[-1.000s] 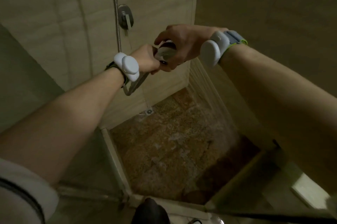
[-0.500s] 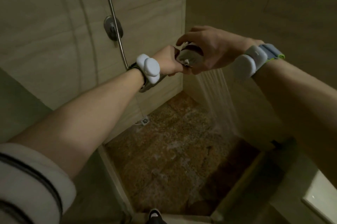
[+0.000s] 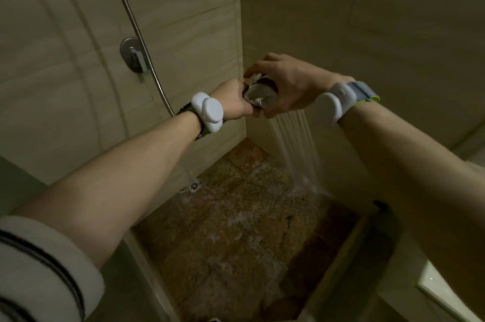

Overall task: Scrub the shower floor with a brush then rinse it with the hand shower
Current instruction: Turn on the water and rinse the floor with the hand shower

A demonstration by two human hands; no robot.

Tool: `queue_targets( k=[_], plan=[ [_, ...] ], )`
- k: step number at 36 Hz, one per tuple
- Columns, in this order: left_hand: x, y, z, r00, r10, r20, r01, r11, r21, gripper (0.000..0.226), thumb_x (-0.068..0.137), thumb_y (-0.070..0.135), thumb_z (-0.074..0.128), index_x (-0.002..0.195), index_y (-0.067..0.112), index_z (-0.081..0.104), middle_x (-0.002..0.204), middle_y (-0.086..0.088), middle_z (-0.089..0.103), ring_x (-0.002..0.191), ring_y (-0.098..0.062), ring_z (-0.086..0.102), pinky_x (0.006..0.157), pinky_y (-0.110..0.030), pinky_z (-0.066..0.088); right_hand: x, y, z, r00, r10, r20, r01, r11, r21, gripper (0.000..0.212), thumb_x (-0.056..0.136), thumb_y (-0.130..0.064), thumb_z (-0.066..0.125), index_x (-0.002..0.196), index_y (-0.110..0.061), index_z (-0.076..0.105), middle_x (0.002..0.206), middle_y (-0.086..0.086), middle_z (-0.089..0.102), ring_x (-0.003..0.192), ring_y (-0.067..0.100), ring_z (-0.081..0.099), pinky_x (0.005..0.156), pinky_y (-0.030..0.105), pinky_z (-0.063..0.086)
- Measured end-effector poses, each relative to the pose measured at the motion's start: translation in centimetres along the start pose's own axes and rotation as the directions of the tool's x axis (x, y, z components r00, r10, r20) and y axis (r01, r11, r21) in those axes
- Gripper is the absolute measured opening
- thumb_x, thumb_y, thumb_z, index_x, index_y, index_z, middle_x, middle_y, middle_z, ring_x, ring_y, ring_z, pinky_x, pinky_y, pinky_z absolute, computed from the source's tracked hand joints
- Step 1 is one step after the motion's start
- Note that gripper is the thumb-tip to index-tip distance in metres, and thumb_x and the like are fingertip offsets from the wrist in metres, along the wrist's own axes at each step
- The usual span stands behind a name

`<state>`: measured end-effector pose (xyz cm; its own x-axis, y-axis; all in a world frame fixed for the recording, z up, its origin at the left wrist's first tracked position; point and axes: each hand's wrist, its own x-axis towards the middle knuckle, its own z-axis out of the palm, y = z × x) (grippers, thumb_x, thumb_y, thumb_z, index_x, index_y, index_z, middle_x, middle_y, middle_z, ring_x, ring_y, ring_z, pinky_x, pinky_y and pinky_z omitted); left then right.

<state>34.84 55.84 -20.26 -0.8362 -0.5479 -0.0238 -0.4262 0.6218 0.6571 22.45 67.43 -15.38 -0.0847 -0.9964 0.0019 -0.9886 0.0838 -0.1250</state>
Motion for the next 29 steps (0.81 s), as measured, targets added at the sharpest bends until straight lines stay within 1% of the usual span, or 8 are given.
queue_targets(
  k=[2, 5, 7, 10, 14, 20, 25, 29],
  plan=[
    [-0.4, -0.7, -0.6, 1.0, -0.019, 0.006, 0.019, 1.0, -0.014, 0.023, 0.073, 0.019, 0.082, 0.064, 0.019, 0.061, 0.046, 0.012, 0.052, 0.039, 0.0, 0.045, 0.043, -0.019, 0.035, 0.8, -0.6, -0.1, 1.0, 0.001, 0.014, -0.001, 1.0, 0.007, 0.088, 0.069, -0.043, 0.086, 0.146, -0.028, 0.046, 0.129, 0.005, 0.05, 0.114, 0.026, 0.052, 0.094, 0.048, 0.051],
    [-1.2, -1.2, -0.8, 0.999, -0.04, -0.001, 0.04, 0.999, -0.012, 0.019, 0.075, 0.02, 0.082, 0.077, 0.008, 0.067, 0.053, 0.002, 0.056, 0.044, -0.008, 0.049, 0.048, -0.023, 0.038, 1.2, -1.4, -0.3, 1.0, -0.003, 0.031, 0.002, 1.0, 0.014, 0.09, 0.07, -0.037, 0.088, 0.148, -0.028, 0.044, 0.133, 0.004, 0.048, 0.116, 0.026, 0.054, 0.094, 0.046, 0.052],
    [-2.0, -1.4, -0.9, 0.998, -0.056, -0.015, 0.056, 0.998, -0.002, 0.017, 0.076, 0.02, 0.081, 0.079, 0.009, 0.068, 0.061, -0.005, 0.059, 0.053, -0.017, 0.053, 0.054, -0.029, 0.041, 1.4, -2.2, -0.4, 0.999, -0.027, 0.044, 0.026, 1.0, 0.015, 0.093, 0.069, -0.034, 0.09, 0.149, -0.027, 0.043, 0.134, 0.005, 0.047, 0.116, 0.027, 0.055, 0.094, 0.045, 0.052],
    [-3.4, -2.0, -1.4, 0.996, -0.082, -0.03, 0.082, 0.997, -0.004, 0.015, 0.077, 0.019, 0.08, 0.081, 0.01, 0.069, 0.063, -0.006, 0.059, 0.057, -0.021, 0.054, 0.058, -0.032, 0.044, 1.5, -3.6, -0.5, 0.997, -0.065, 0.048, 0.064, 0.998, 0.015, 0.095, 0.068, -0.035, 0.091, 0.149, -0.027, 0.042, 0.134, 0.005, 0.048, 0.117, 0.027, 0.055, 0.097, 0.047, 0.052],
    [-4.2, -2.8, -2.0, 0.992, -0.119, -0.037, 0.118, 0.992, -0.033, 0.014, 0.076, 0.018, 0.079, 0.075, 0.012, 0.066, 0.058, -0.005, 0.058, 0.053, -0.02, 0.053, 0.057, -0.032, 0.045, 1.6, -4.7, -0.7, 0.995, -0.096, 0.036, 0.096, 0.995, 0.005, 0.094, 0.069, -0.036, 0.089, 0.149, -0.027, 0.041, 0.133, 0.004, 0.049, 0.118, 0.025, 0.053, 0.097, 0.046, 0.051],
    [-4.4, -2.4, -2.2, 0.994, -0.098, -0.052, 0.095, 0.994, -0.057, 0.019, 0.078, 0.017, 0.078, 0.066, 0.015, 0.062, 0.056, -0.003, 0.057, 0.048, -0.016, 0.051, 0.048, -0.024, 0.041, 1.4, -5.0, -1.3, 0.995, -0.102, 0.016, 0.101, 0.995, 0.013, 0.094, 0.068, -0.034, 0.09, 0.149, -0.028, 0.042, 0.132, 0.004, 0.049, 0.117, 0.024, 0.054, 0.096, 0.044, 0.051],
    [-3.9, -2.1, -2.2, 0.992, -0.084, -0.095, 0.08, 0.996, -0.043, 0.015, 0.076, 0.017, 0.079, 0.079, 0.006, 0.069, 0.062, -0.006, 0.059, 0.051, -0.018, 0.051, 0.048, -0.025, 0.04, 1.2, -4.3, -1.1, 0.994, -0.108, -0.026, 0.108, 0.994, 0.012, 0.092, 0.069, -0.035, 0.09, 0.147, -0.028, 0.044, 0.133, 0.004, 0.048, 0.116, 0.025, 0.054, 0.096, 0.047, 0.053],
    [-3.6, -2.0, -2.6, 0.988, -0.051, -0.146, 0.05, 0.999, -0.012, 0.022, 0.071, 0.019, 0.081, 0.081, 0.002, 0.071, 0.071, -0.006, 0.066, 0.063, -0.018, 0.059, 0.057, -0.029, 0.044, 1.2, -3.9, -1.1, 0.989, -0.13, -0.075, 0.129, 0.992, -0.009, 0.093, 0.067, -0.038, 0.09, 0.147, -0.029, 0.043, 0.133, 0.004, 0.047, 0.117, 0.026, 0.053, 0.095, 0.049, 0.052]
  ],
)
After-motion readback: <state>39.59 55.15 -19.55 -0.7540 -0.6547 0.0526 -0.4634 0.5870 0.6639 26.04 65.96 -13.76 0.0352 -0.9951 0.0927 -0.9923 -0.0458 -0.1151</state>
